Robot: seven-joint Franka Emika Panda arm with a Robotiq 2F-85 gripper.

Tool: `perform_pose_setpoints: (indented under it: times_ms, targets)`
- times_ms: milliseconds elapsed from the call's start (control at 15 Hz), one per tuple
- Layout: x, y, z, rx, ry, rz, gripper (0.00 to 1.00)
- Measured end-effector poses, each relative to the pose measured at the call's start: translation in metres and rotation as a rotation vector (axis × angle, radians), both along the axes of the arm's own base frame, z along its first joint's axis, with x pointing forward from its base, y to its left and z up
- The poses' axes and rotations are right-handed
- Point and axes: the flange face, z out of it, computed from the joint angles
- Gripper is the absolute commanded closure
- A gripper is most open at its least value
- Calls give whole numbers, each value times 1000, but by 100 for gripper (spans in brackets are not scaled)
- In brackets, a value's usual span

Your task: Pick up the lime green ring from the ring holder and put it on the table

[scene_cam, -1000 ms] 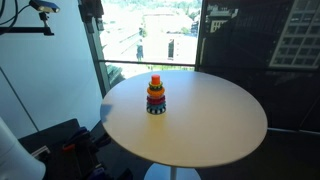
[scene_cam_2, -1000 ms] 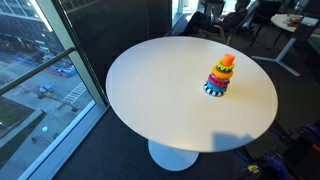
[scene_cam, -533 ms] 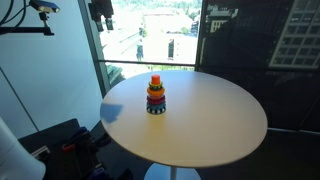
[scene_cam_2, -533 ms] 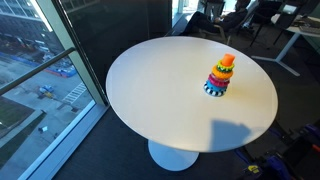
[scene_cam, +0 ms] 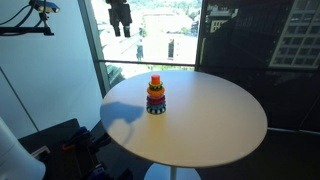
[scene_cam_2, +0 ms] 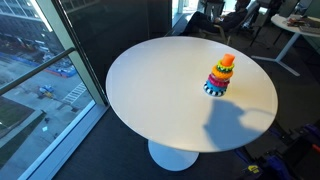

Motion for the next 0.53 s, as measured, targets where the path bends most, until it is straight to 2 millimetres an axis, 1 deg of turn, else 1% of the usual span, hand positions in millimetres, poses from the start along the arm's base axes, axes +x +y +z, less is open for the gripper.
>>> perform_pose_setpoints:
  times_ms: [267, 533]
  targets:
    - [24, -23, -23, 21, 7, -47, 0]
    - [45, -38, -43, 40, -25, -78, 0]
